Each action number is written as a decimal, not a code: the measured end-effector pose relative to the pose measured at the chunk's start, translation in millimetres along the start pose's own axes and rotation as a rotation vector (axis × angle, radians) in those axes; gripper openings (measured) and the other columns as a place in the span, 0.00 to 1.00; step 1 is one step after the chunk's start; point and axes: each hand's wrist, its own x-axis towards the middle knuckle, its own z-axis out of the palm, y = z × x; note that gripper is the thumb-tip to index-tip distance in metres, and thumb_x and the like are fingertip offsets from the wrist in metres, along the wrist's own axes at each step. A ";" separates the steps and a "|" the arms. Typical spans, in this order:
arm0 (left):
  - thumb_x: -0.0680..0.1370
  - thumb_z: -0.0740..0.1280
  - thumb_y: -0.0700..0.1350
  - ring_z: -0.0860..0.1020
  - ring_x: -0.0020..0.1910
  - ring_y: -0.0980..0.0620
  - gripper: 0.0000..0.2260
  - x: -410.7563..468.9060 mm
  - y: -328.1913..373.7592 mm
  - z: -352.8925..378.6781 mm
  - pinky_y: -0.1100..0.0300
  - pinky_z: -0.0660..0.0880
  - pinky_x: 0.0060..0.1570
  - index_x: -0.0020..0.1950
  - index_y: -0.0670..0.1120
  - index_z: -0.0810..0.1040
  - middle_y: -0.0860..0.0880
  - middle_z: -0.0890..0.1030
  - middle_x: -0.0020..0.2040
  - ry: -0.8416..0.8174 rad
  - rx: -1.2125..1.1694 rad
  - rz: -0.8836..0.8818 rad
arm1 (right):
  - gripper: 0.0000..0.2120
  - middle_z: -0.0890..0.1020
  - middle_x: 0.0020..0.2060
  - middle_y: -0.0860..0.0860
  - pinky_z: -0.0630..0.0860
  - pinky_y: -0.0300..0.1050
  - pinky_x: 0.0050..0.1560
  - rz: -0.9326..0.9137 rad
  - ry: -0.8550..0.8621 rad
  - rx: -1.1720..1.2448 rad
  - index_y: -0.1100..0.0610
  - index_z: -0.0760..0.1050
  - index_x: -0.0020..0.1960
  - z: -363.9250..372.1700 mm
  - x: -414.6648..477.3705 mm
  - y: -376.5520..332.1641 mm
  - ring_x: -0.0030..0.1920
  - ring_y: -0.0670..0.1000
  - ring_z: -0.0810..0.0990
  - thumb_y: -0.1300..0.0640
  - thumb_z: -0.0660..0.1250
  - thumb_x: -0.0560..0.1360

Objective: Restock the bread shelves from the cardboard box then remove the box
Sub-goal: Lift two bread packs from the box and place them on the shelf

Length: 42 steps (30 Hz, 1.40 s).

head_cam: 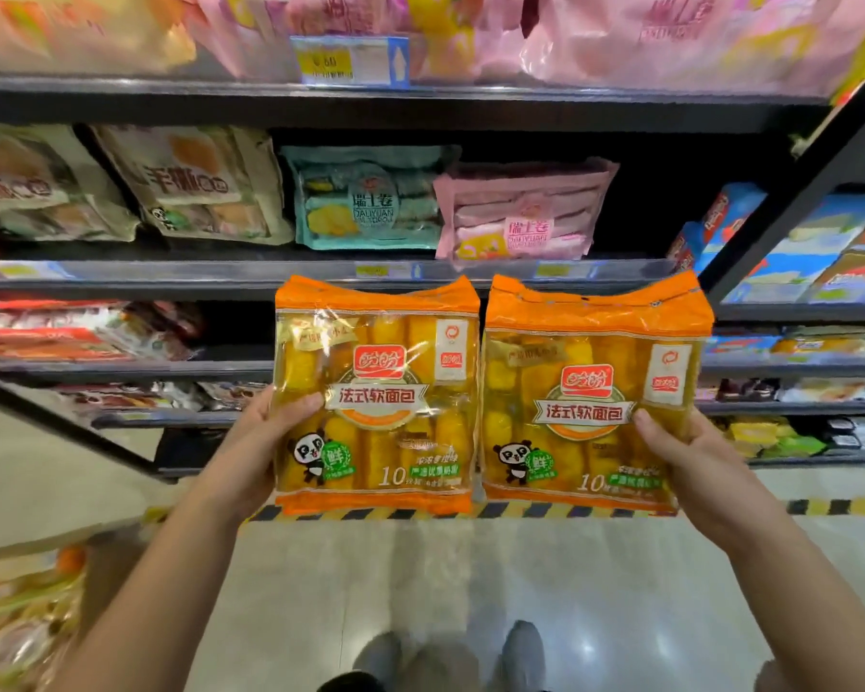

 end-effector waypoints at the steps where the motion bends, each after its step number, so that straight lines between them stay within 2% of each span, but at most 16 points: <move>1: 0.60 0.84 0.60 0.81 0.63 0.36 0.44 4.2 -5.7 4.7 0.35 0.73 0.66 0.72 0.47 0.75 0.40 0.82 0.65 0.017 -0.015 0.007 | 0.49 0.84 0.63 0.46 0.74 0.65 0.68 0.004 -0.023 -0.002 0.43 0.75 0.70 -6.8 11.9 1.4 0.64 0.53 0.82 0.30 0.82 0.53; 5: 0.69 0.79 0.55 0.80 0.66 0.36 0.35 32.4 -29.1 13.9 0.36 0.72 0.68 0.74 0.48 0.74 0.40 0.81 0.68 0.018 -0.020 0.022 | 0.34 0.84 0.62 0.45 0.73 0.63 0.68 -0.001 -0.056 -0.006 0.41 0.75 0.68 -25.3 55.5 8.6 0.63 0.52 0.82 0.38 0.78 0.64; 8: 0.69 0.80 0.56 0.79 0.66 0.35 0.37 61.9 -54.5 9.3 0.34 0.73 0.67 0.74 0.45 0.74 0.39 0.80 0.68 0.054 -0.027 0.045 | 0.25 0.85 0.62 0.46 0.74 0.65 0.67 -0.020 -0.069 -0.051 0.43 0.75 0.69 -32.0 88.7 24.3 0.62 0.52 0.83 0.45 0.71 0.72; 13: 0.68 0.79 0.53 0.81 0.63 0.36 0.36 122.1 -119.4 -6.1 0.40 0.81 0.59 0.73 0.45 0.74 0.39 0.82 0.65 0.100 -0.053 0.141 | 0.20 0.85 0.60 0.48 0.83 0.55 0.58 -0.105 -0.051 -0.052 0.44 0.77 0.67 -32.6 147.4 89.7 0.60 0.52 0.85 0.51 0.68 0.75; 16: 0.76 0.70 0.45 0.85 0.57 0.40 0.23 161.5 -161.7 -16.7 0.44 0.83 0.53 0.72 0.46 0.75 0.40 0.84 0.62 0.181 -0.046 0.229 | 0.20 0.86 0.60 0.50 0.82 0.55 0.56 -0.185 -0.038 -0.002 0.46 0.77 0.67 -29.5 186.8 137.3 0.59 0.54 0.86 0.53 0.67 0.75; 18: 0.74 0.73 0.46 0.86 0.52 0.42 0.21 188.4 -183.9 -24.3 0.45 0.85 0.48 0.67 0.47 0.79 0.40 0.85 0.59 0.214 -0.026 0.277 | 0.20 0.86 0.59 0.53 0.83 0.57 0.54 -0.235 -0.018 0.034 0.49 0.77 0.67 -28.5 211.9 165.8 0.57 0.56 0.86 0.55 0.66 0.75; 21: 0.58 0.85 0.59 0.86 0.52 0.39 0.39 220.8 -207.4 -33.9 0.35 0.82 0.50 0.66 0.47 0.81 0.39 0.85 0.58 0.191 0.002 0.360 | 0.20 0.86 0.58 0.55 0.83 0.63 0.52 -0.317 0.022 0.052 0.51 0.78 0.67 -26.0 246.4 198.9 0.57 0.59 0.86 0.52 0.67 0.75; 23: 0.55 0.85 0.62 0.85 0.55 0.35 0.46 238.5 -216.6 -37.2 0.27 0.76 0.56 0.69 0.46 0.78 0.38 0.84 0.61 0.176 0.000 0.407 | 0.20 0.86 0.57 0.56 0.84 0.62 0.50 -0.393 0.050 0.060 0.52 0.79 0.66 -25.0 265.1 213.8 0.54 0.59 0.87 0.52 0.67 0.74; 25: 0.56 0.84 0.63 0.85 0.53 0.34 0.49 254.1 -222.6 -41.2 0.29 0.77 0.54 0.72 0.45 0.76 0.38 0.84 0.60 0.166 -0.008 0.450 | 0.20 0.87 0.56 0.55 0.84 0.57 0.49 -0.472 0.077 0.083 0.53 0.80 0.64 -23.3 279.1 221.6 0.53 0.57 0.88 0.53 0.66 0.74; 28: 0.58 0.83 0.62 0.86 0.52 0.37 0.45 267.9 -227.9 -37.8 0.33 0.81 0.49 0.71 0.44 0.78 0.40 0.85 0.58 0.178 0.009 0.518 | 0.21 0.87 0.56 0.54 0.85 0.54 0.47 -0.546 0.070 0.085 0.53 0.80 0.65 -25.7 292.9 229.6 0.53 0.57 0.88 0.51 0.66 0.73; 31: 0.59 0.79 0.60 0.87 0.39 0.47 0.41 269.7 -223.8 -29.9 0.49 0.84 0.34 0.69 0.45 0.79 0.44 0.88 0.52 0.184 -0.015 0.571 | 0.28 0.86 0.57 0.55 0.83 0.62 0.50 -0.541 0.033 0.073 0.51 0.79 0.67 -27.7 292.2 229.6 0.56 0.60 0.87 0.42 0.74 0.70; 33: 0.57 0.82 0.60 0.87 0.49 0.41 0.43 267.8 -215.3 -27.6 0.38 0.84 0.44 0.69 0.47 0.79 0.41 0.86 0.58 0.137 -0.004 0.546 | 0.36 0.86 0.58 0.55 0.81 0.67 0.52 -0.514 0.021 0.068 0.50 0.79 0.67 -25.5 287.5 221.8 0.55 0.60 0.87 0.36 0.79 0.62; 34: 0.55 0.83 0.61 0.85 0.55 0.38 0.44 266.1 -210.3 -27.2 0.32 0.80 0.51 0.69 0.48 0.79 0.40 0.85 0.61 0.118 -0.005 0.529 | 0.35 0.86 0.57 0.55 0.81 0.68 0.52 -0.499 0.023 0.073 0.49 0.80 0.66 -23.9 285.3 216.1 0.55 0.60 0.87 0.37 0.78 0.63; 36: 0.51 0.84 0.62 0.85 0.57 0.37 0.45 265.0 -201.5 -25.2 0.32 0.80 0.53 0.66 0.50 0.82 0.40 0.85 0.61 0.106 0.001 0.512 | 0.28 0.87 0.56 0.54 0.83 0.63 0.49 -0.482 0.021 0.099 0.49 0.81 0.64 -20.4 282.9 203.6 0.53 0.59 0.88 0.41 0.75 0.65; 38: 0.50 0.84 0.63 0.86 0.52 0.39 0.42 265.7 -194.0 -21.9 0.41 0.84 0.46 0.61 0.52 0.84 0.41 0.86 0.57 0.091 0.031 0.527 | 0.27 0.87 0.55 0.53 0.85 0.59 0.46 -0.476 0.018 0.073 0.48 0.82 0.62 -18.4 283.9 192.8 0.51 0.58 0.88 0.41 0.75 0.64; 42: 0.68 0.73 0.55 0.88 0.47 0.42 0.18 273.0 -184.8 -20.0 0.47 0.85 0.40 0.56 0.53 0.87 0.42 0.87 0.53 0.067 0.019 0.549 | 0.23 0.87 0.55 0.53 0.81 0.64 0.56 -0.451 0.014 0.038 0.48 0.80 0.65 -19.1 293.8 174.0 0.52 0.58 0.88 0.44 0.69 0.71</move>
